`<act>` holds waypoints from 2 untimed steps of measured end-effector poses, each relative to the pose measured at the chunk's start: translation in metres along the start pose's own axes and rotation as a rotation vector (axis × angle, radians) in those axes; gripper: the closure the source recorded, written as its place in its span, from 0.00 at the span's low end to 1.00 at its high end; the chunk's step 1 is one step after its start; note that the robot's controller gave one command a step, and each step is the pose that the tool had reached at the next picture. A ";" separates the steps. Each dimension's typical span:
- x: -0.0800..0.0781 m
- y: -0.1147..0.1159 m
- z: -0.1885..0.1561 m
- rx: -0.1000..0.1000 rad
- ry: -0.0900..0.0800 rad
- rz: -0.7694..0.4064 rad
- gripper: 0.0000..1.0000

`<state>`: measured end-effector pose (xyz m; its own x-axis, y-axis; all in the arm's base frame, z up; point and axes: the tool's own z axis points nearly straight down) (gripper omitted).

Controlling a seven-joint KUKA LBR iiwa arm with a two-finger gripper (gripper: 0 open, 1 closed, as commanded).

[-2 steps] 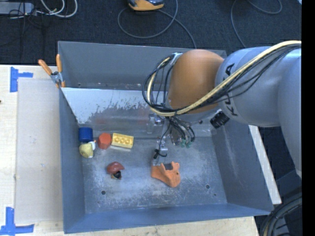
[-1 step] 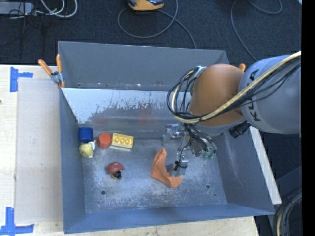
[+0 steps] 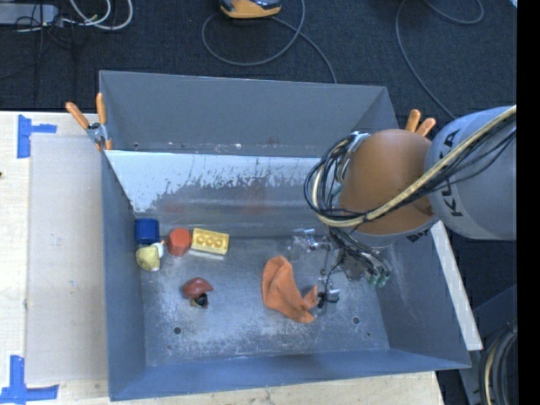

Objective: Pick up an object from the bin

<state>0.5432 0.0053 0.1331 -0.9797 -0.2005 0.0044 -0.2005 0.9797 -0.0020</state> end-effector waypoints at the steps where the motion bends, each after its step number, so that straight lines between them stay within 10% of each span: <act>1: 0.016 -0.026 0.026 -0.005 0.004 0.042 1.00; 2: 0.016 -0.026 0.026 -0.005 0.004 0.043 1.00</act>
Offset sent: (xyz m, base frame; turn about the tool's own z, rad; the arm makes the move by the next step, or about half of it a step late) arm 0.0000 0.0000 0.0000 0.0000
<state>0.5324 -0.0233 0.1069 -0.9873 -0.1585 0.0087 -0.1585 0.9874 0.0029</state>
